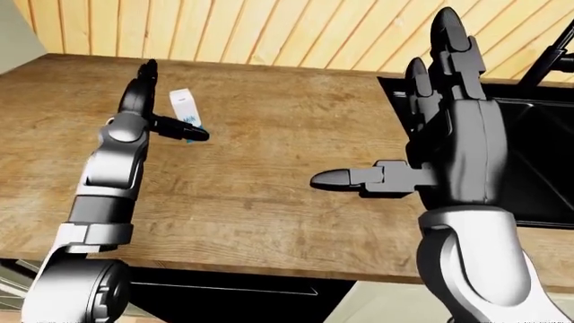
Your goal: Move the drinks to the dining counter.
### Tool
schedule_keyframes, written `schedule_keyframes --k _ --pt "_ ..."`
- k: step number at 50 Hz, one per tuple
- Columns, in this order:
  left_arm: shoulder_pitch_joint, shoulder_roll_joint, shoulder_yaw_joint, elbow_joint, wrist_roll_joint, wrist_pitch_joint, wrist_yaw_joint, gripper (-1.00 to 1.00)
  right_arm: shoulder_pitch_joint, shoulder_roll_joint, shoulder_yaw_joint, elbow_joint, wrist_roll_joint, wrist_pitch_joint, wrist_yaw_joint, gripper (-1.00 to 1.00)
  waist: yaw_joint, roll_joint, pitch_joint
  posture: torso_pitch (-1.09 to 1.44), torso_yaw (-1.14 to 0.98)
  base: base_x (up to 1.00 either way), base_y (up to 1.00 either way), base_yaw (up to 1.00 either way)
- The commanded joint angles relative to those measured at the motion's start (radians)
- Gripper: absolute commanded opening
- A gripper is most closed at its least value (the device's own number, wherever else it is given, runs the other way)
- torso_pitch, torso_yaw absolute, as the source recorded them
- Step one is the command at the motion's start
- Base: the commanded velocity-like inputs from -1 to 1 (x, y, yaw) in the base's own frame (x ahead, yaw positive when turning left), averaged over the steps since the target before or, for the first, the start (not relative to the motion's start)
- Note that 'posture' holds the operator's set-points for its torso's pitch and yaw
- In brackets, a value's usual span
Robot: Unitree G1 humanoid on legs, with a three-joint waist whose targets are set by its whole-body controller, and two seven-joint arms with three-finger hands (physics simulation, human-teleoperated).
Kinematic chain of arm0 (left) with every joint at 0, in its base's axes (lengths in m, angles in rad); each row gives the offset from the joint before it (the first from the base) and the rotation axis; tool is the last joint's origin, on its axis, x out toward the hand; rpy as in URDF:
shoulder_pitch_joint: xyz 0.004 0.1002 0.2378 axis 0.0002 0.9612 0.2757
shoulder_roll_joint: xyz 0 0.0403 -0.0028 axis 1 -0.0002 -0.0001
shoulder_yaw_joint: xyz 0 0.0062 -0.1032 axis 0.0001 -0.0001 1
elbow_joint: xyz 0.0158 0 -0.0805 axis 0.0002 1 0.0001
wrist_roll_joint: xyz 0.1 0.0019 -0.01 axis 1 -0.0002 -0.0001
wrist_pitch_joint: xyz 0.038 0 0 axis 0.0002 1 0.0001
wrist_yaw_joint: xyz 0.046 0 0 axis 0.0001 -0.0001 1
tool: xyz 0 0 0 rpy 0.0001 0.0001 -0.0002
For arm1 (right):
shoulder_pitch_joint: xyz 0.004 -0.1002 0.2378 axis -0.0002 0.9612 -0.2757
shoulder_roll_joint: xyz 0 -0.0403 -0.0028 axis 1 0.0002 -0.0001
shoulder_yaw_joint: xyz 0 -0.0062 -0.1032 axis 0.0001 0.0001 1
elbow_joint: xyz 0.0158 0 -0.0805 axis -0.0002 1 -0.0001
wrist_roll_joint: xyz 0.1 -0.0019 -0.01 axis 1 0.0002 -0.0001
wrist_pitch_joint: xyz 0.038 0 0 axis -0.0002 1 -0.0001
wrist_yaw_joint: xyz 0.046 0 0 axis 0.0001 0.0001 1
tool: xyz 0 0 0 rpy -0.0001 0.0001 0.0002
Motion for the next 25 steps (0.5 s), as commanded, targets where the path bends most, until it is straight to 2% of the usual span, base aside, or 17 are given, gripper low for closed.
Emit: schedule_keyframes --k 1,25 --pt "-0.037 0.008 0.003 -0.022 0.004 -0.046 0.014 1.00 -0.020 -0.010 -0.016 -0.012 -0.014 -0.025 0.001 1.00 0.000 0.001 -0.025 0.00 0.00 0.00 0.00 0.00" --pt "-0.096 0.005 0.001 0.251 -0.035 -0.178 0.085 1.00 -0.010 0.011 -0.013 -0.012 -0.050 -0.029 0.030 1.00 -0.001 0.001 -0.027 0.00 0.00 0.00 0.00 0.00"
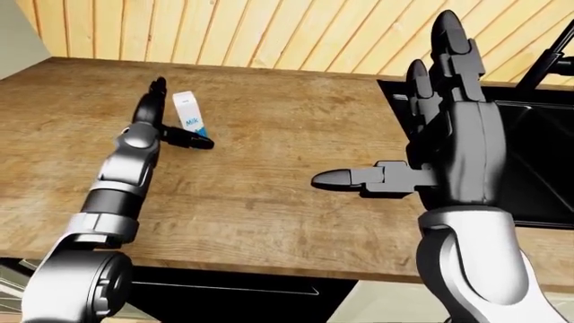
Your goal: Move the drinks to the dining counter.
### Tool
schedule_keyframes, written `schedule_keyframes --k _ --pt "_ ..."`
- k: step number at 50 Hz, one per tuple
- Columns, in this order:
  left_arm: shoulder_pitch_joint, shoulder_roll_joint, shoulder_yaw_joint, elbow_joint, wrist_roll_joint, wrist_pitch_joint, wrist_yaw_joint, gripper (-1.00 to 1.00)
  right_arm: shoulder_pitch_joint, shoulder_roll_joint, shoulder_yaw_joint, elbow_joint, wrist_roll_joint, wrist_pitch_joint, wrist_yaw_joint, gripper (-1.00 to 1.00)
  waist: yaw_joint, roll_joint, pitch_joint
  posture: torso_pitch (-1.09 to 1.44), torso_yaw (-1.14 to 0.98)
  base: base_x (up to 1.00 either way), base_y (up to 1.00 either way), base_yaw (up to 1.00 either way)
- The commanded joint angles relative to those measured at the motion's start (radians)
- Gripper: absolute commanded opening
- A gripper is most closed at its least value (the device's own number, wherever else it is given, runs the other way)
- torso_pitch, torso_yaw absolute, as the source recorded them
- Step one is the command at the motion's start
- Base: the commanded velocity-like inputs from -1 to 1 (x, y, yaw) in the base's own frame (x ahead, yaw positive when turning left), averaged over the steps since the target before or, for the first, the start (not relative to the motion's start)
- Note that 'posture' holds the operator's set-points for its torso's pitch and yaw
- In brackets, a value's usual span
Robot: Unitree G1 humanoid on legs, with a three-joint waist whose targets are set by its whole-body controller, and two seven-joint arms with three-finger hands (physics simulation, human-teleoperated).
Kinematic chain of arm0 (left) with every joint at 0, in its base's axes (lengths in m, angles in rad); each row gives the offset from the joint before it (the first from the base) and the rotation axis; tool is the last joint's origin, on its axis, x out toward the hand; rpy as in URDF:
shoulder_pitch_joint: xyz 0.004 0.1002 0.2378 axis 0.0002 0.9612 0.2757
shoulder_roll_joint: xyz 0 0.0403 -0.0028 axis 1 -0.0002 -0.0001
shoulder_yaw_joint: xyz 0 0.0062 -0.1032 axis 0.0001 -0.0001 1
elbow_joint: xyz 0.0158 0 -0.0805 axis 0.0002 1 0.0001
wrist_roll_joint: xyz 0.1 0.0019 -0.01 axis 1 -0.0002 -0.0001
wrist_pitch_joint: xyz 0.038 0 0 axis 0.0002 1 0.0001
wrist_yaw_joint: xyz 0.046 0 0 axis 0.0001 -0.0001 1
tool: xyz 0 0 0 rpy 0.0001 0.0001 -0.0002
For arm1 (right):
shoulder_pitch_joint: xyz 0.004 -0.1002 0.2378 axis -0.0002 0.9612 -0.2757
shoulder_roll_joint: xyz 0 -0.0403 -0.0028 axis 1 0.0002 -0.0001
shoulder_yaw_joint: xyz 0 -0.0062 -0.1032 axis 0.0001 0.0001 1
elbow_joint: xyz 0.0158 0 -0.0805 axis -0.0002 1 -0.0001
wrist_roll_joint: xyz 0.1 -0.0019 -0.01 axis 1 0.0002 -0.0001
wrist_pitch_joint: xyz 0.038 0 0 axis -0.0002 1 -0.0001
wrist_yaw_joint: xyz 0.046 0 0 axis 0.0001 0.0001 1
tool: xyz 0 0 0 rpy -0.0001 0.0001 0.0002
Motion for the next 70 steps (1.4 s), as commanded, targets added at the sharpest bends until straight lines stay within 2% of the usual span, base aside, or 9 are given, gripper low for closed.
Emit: schedule_keyframes --k 1,15,16,33,35,39,47,58,70 --pt "-0.044 0.008 0.000 -0.035 0.000 -0.036 0.012 1.00 -0.020 -0.010 -0.012 -0.013 -0.007 -0.026 -0.004 1.00 0.000 0.001 -0.025 0.00 0.00 0.00 0.00 0.00" --pt "-0.060 0.002 -0.005 0.015 -0.004 -0.059 0.025 0.73 -0.013 0.019 -0.008 -0.013 -0.064 -0.026 0.042 1.00 0.000 0.000 -0.026 0.00 0.00 0.00 0.00 0.00" --pt "-0.063 0.003 -0.005 0.024 -0.004 -0.065 0.026 0.61 -0.013 0.020 -0.008 -0.013 -0.066 -0.026 0.043 1.00 0.000 0.001 -0.026 0.00 0.00 0.00 0.00 0.00" --pt "-0.061 0.005 -0.002 0.015 -0.010 -0.074 0.028 -0.26 -0.015 0.013 -0.017 -0.013 -0.052 -0.025 0.038 1.00 0.000 0.002 -0.029 0.00 0.00 0.00 0.00 0.00" --pt "-0.057 0.008 0.001 -0.005 -0.015 -0.067 0.025 -0.43 -0.014 0.010 -0.017 -0.013 -0.045 -0.026 0.032 1.00 0.000 0.002 -0.029 0.00 0.00 0.00 0.00 0.00" --pt "-0.043 0.009 0.000 -0.039 -0.017 -0.056 0.022 -1.00 -0.015 -0.005 -0.023 -0.013 -0.018 -0.028 0.013 1.00 -0.001 0.002 -0.030 0.00 0.00 0.00 0.00 0.00" --pt "0.026 0.007 0.001 -0.214 -0.018 0.025 -0.027 -1.00 -0.018 -0.021 -0.036 -0.013 0.010 -0.026 -0.002 1.00 -0.003 0.003 -0.030 0.00 0.00 0.00 0.00 0.00" --pt "0.135 0.012 0.000 -0.664 0.027 0.298 -0.212 -1.00 -0.019 -0.028 -0.029 -0.013 0.021 -0.030 -0.018 1.00 -0.006 0.005 -0.020 0.00 0.00 0.00 0.00 0.00" --pt "0.152 0.014 -0.021 -1.002 0.134 0.518 -0.378 -1.00 -0.014 -0.041 -0.025 -0.013 0.037 -0.039 -0.033 1.00 -0.004 0.001 -0.007 0.00 0.00 0.00 0.00 0.00"
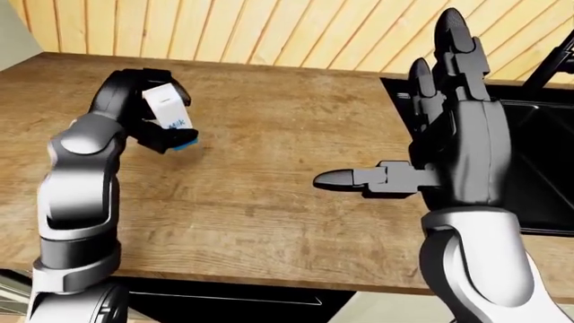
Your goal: Move the drinks to the dining counter.
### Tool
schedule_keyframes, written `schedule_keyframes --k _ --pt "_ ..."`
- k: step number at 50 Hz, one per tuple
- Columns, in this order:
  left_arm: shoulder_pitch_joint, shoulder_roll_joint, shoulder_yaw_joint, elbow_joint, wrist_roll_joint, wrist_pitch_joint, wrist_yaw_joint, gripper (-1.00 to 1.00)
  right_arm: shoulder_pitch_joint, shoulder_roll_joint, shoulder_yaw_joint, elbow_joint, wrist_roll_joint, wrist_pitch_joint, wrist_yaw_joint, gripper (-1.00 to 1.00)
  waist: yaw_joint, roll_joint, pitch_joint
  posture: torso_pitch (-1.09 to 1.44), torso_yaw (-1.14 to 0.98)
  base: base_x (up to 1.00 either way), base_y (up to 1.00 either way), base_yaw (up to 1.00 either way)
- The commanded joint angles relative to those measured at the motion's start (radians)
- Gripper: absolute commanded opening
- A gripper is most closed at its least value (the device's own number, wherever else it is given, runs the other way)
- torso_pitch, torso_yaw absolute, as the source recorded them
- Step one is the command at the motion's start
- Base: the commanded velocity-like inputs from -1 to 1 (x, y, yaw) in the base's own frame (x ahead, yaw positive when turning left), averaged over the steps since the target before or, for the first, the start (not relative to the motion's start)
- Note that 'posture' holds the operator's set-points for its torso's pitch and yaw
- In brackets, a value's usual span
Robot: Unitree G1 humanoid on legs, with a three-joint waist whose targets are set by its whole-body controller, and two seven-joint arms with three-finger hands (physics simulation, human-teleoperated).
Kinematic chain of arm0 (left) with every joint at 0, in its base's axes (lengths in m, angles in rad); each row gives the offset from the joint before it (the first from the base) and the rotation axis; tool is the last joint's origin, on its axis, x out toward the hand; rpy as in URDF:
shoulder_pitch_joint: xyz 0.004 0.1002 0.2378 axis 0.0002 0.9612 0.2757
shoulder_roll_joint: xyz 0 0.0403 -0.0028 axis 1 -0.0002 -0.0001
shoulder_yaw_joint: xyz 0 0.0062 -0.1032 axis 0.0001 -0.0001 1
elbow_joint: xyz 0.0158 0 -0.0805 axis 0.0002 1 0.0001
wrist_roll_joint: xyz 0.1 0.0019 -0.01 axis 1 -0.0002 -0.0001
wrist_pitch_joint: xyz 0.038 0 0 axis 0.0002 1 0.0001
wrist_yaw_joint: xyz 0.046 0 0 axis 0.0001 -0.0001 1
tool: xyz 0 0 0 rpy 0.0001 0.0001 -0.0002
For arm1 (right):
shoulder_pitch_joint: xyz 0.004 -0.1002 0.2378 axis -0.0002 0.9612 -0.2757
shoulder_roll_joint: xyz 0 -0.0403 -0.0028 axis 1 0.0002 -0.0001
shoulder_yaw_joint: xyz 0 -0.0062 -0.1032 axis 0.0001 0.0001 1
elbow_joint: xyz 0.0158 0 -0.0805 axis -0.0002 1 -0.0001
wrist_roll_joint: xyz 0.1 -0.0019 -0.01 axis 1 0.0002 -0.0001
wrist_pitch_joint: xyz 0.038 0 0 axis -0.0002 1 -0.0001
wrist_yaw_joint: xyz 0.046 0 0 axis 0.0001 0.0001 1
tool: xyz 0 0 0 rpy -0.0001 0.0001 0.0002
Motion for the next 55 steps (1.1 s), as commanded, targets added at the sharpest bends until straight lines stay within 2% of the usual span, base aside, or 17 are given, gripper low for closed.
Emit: schedule_keyframes --k 1,4,6,13,21,26,28,29,31,35,42,44,45,46,48,51,55 --pt "-0.050 0.010 0.012 -0.095 0.032 -0.001 -0.027 -1.00 -0.018 -0.016 -0.013 -0.014 0.001 -0.030 -0.013 1.00 0.000 0.002 -0.029 0.00 0.00 0.00 0.00 0.00" --pt "-0.054 0.004 0.010 -0.132 0.061 0.027 -0.052 -1.00 -0.012 -0.022 -0.007 -0.014 0.001 -0.049 -0.017 1.00 -0.001 0.011 -0.030 0.00 0.00 -0.11 0.00 0.00" --pt "-0.053 -0.003 0.013 -0.141 0.068 0.032 -0.058 -1.00 -0.016 -0.036 -0.010 -0.014 0.024 -0.053 -0.032 1.00 -0.002 0.015 -0.069 0.00 0.00 -0.71 0.00 0.00" --pt "-0.060 -0.013 0.002 -0.203 0.099 0.081 -0.094 -1.00 -0.006 -0.056 -0.013 -0.014 0.048 -0.077 -0.050 1.00 -0.008 0.018 -0.056 0.00 0.00 -0.84 0.00 0.00" --pt "-0.056 -0.027 -0.006 -0.222 0.117 0.087 -0.111 -1.00 0.007 -0.089 -0.025 -0.014 0.093 -0.096 -0.080 1.00 0.004 -0.025 -0.050 0.00 0.00 -0.86 0.00 0.00" --pt "-0.049 -0.041 -0.007 -0.218 0.122 0.077 -0.108 -1.00 0.014 -0.087 -0.025 -0.014 0.090 -0.104 -0.074 1.00 0.025 0.015 -0.037 0.00 0.00 -0.86 0.00 0.00" --pt "-0.046 -0.045 -0.006 -0.216 0.121 0.071 -0.106 -1.00 0.018 -0.079 -0.022 -0.014 0.075 -0.106 -0.063 1.00 0.036 0.100 -0.055 0.00 0.00 -0.86 0.00 0.00" --pt "-0.044 -0.045 -0.006 -0.217 0.121 0.070 -0.105 -1.00 0.017 -0.079 -0.025 -0.014 0.076 -0.105 -0.061 1.00 0.044 0.056 -0.038 0.00 0.00 -0.85 0.00 0.00" --pt "-0.042 -0.046 -0.006 -0.216 0.119 0.065 -0.105 -1.00 0.016 -0.085 -0.025 -0.014 0.086 -0.106 -0.069 1.00 0.042 0.076 -0.078 0.00 0.00 -0.86 0.00 0.00" --pt "-0.043 -0.048 -0.010 -0.226 0.123 0.075 -0.110 -1.00 0.019 -0.081 -0.023 -0.014 0.082 -0.108 -0.066 1.00 0.034 0.066 -0.080 0.00 0.00 -0.86 0.00 0.00" --pt "-0.039 -0.050 -0.011 -0.234 0.128 0.075 -0.115 -1.00 0.019 -0.083 -0.022 -0.014 0.089 -0.110 -0.071 1.00 0.014 0.034 -0.028 0.00 0.00 -0.83 0.01 0.00" --pt "-0.038 -0.050 -0.013 -0.237 0.130 0.077 -0.118 -1.00 0.016 -0.081 -0.028 -0.014 0.115 -0.114 -0.075 1.00 0.009 -0.028 -0.024 0.00 0.00 -0.66 0.05 0.00" --pt "-0.039 -0.050 -0.013 -0.238 0.131 0.078 -0.119 -1.00 0.020 -0.077 -0.033 -0.014 0.127 -0.124 -0.076 1.00 -0.003 -0.096 -0.060 0.00 0.00 -0.54 0.13 0.00" --pt "-0.037 -0.051 -0.012 -0.234 0.131 0.073 -0.118 -1.00 0.024 -0.071 -0.042 -0.014 0.139 -0.123 -0.077 1.00 -0.017 -0.001 0.007 0.00 0.00 -0.26 0.00 0.70" --pt "-0.036 -0.052 -0.011 -0.235 0.131 0.071 -0.118 -1.00 0.026 -0.074 -0.037 -0.014 0.143 -0.124 -0.080 1.00 0.022 -0.053 -0.019 0.00 0.00 -0.07 0.00 1.00" --pt "-0.030 -0.049 -0.015 -0.255 0.138 0.084 -0.129 -1.00 0.021 -0.083 -0.042 -0.014 0.161 -0.116 -0.084 1.00 0.066 -0.015 -0.001 0.00 0.00 0.00 0.00 1.00" --pt "-0.020 -0.051 -0.018 -0.265 0.147 0.084 -0.139 -1.00 0.039 -0.064 -0.020 -0.014 0.123 -0.121 -0.064 1.00 0.038 0.034 0.015 0.00 0.00 0.00 0.00 1.00"
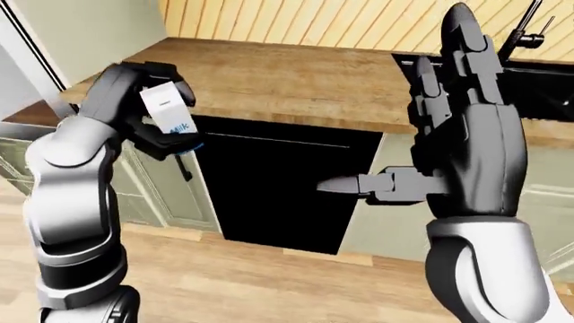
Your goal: Move the drinks to the dining counter.
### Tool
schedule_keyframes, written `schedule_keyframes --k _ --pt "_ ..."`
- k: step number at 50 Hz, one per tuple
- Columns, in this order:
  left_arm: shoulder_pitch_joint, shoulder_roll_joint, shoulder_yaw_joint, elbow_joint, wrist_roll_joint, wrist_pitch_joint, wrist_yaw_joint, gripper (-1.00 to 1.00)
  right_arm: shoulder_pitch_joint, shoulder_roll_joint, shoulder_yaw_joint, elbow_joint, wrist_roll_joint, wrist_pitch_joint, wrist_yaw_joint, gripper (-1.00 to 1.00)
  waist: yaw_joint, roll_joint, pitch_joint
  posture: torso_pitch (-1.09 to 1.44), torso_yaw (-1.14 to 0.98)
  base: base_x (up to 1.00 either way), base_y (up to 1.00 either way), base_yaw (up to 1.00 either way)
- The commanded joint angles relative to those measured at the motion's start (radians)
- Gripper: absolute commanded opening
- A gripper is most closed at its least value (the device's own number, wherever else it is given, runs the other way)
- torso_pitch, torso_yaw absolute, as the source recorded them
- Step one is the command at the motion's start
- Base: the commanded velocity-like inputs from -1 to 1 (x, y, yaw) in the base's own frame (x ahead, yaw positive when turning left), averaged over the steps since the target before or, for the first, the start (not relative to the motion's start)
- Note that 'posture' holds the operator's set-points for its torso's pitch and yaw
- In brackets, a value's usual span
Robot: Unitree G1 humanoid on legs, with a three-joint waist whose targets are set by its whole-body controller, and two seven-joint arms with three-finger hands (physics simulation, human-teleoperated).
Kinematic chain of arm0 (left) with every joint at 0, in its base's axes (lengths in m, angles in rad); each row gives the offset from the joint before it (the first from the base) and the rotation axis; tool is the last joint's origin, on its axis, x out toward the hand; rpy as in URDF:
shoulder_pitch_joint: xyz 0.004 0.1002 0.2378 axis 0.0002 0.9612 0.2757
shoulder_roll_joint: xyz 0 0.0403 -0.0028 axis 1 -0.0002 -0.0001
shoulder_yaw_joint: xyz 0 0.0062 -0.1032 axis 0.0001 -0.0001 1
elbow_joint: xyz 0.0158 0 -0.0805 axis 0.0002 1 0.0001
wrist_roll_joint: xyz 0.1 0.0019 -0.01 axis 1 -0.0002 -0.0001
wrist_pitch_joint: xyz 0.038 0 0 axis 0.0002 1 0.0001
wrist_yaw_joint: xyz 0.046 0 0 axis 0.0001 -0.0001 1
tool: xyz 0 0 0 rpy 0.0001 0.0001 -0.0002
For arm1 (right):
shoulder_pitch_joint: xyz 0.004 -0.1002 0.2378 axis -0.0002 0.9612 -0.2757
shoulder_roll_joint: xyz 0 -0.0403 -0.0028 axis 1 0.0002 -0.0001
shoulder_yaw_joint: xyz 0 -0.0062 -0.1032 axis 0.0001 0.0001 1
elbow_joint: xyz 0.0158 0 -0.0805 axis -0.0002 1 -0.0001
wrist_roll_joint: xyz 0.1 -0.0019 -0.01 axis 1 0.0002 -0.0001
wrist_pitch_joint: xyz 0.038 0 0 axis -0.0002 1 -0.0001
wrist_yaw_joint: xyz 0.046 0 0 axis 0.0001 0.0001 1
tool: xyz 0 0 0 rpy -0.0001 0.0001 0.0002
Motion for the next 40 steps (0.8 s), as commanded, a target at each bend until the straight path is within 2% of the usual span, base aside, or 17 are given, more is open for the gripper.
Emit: schedule_keyframes --k 1,2,3,4,6,14,16,17,18,21,24,26,27,28,29,32,40 --pt "-0.030 0.008 0.012 -0.041 0.019 -0.033 0.011 -1.00 -0.011 -0.003 0.013 -0.007 -0.022 -0.020 0.009 1.00 0.002 0.004 -0.025 0.00 0.00 0.00 0.00 1.00" --pt "-0.029 0.008 0.012 -0.042 0.022 -0.032 0.008 -1.00 -0.008 0.002 0.017 -0.007 -0.032 -0.021 0.015 1.00 0.005 0.043 -0.041 0.00 0.00 0.00 0.00 1.00" --pt "-0.029 0.008 0.012 -0.044 0.024 -0.032 0.005 -1.00 -0.010 0.006 0.019 -0.007 -0.036 -0.018 0.018 1.00 -0.001 0.101 -0.088 0.00 0.00 0.00 0.00 1.00" --pt "-0.029 0.008 0.013 -0.045 0.026 -0.031 0.003 -1.00 -0.012 0.006 0.019 -0.007 -0.038 -0.015 0.019 1.00 0.010 0.044 -0.019 0.00 0.00 0.00 0.00 1.00" --pt "-0.032 0.008 0.012 -0.048 0.031 -0.028 -0.002 -1.00 -0.012 0.002 0.020 -0.007 -0.031 -0.017 0.015 1.00 0.006 0.011 -0.050 0.00 0.00 0.00 0.00 1.00" --pt "-0.031 -0.001 0.011 -0.039 0.036 -0.039 0.001 -1.00 -0.006 0.007 0.024 -0.007 -0.041 -0.021 0.025 1.00 -0.004 -0.106 -0.019 0.00 0.00 0.00 0.00 1.00" --pt "-0.029 -0.003 0.012 -0.040 0.037 -0.040 0.001 -1.00 -0.003 0.007 0.024 -0.007 -0.043 -0.024 0.028 1.00 -0.008 -0.187 -0.052 0.00 0.00 0.00 0.00 1.00" --pt "-0.027 -0.004 0.011 -0.043 0.037 -0.040 0.001 -1.00 -0.002 0.006 0.023 -0.007 -0.040 -0.025 0.026 1.00 -0.017 -0.116 -0.011 0.00 0.00 0.00 0.00 1.00" --pt "-0.026 -0.005 0.010 -0.046 0.039 -0.038 0.000 -1.00 -0.004 0.003 0.022 -0.007 -0.034 -0.024 0.021 1.00 0.000 -0.134 -0.018 0.00 0.00 0.00 0.00 1.00" --pt "-0.023 -0.005 0.012 -0.050 0.039 -0.043 0.000 -1.00 0.004 0.015 0.041 -0.007 -0.064 -0.031 0.035 1.00 -0.002 -0.097 -0.038 0.00 0.00 0.00 0.00 1.00" --pt "-0.023 0.001 0.019 -0.051 0.036 -0.040 0.000 -1.00 0.003 0.032 0.048 -0.007 -0.088 -0.024 0.051 1.00 -0.016 -0.047 -0.032 0.00 0.00 0.00 0.00 1.00" --pt "-0.029 0.005 0.023 -0.051 0.033 -0.034 -0.001 -1.00 0.000 0.044 0.058 -0.007 -0.111 -0.020 0.065 1.00 -0.023 -0.002 -0.044 0.00 0.00 0.00 0.00 1.00" --pt "-0.027 0.005 0.024 -0.048 0.030 -0.037 0.002 -1.00 -0.001 0.046 0.069 -0.007 -0.118 -0.020 0.065 1.00 -0.023 0.039 -0.060 0.00 0.00 0.00 0.00 1.00" --pt "-0.027 0.006 0.023 -0.048 0.029 -0.037 0.003 -1.00 -0.005 0.046 0.071 -0.007 -0.117 -0.017 0.063 1.00 -0.020 0.044 -0.073 0.00 0.00 0.00 0.00 1.00" --pt "-0.026 0.006 0.021 -0.048 0.028 -0.038 0.004 -1.00 -0.007 0.048 0.070 -0.007 -0.119 -0.015 0.066 1.00 -0.013 0.035 -0.053 0.00 0.00 0.00 0.00 1.00" --pt "-0.025 0.008 0.020 -0.050 0.028 -0.036 0.005 -1.00 -0.008 0.049 0.072 -0.007 -0.123 -0.014 0.069 1.00 0.007 -0.002 -0.058 0.00 0.00 0.00 0.00 1.00" --pt "-0.017 0.011 0.023 -0.060 0.025 -0.033 0.003 -1.00 -0.007 0.098 0.097 -0.007 -0.208 0.001 0.122 1.00 -0.008 -0.084 -0.030 0.00 0.00 0.00 0.00 1.00"
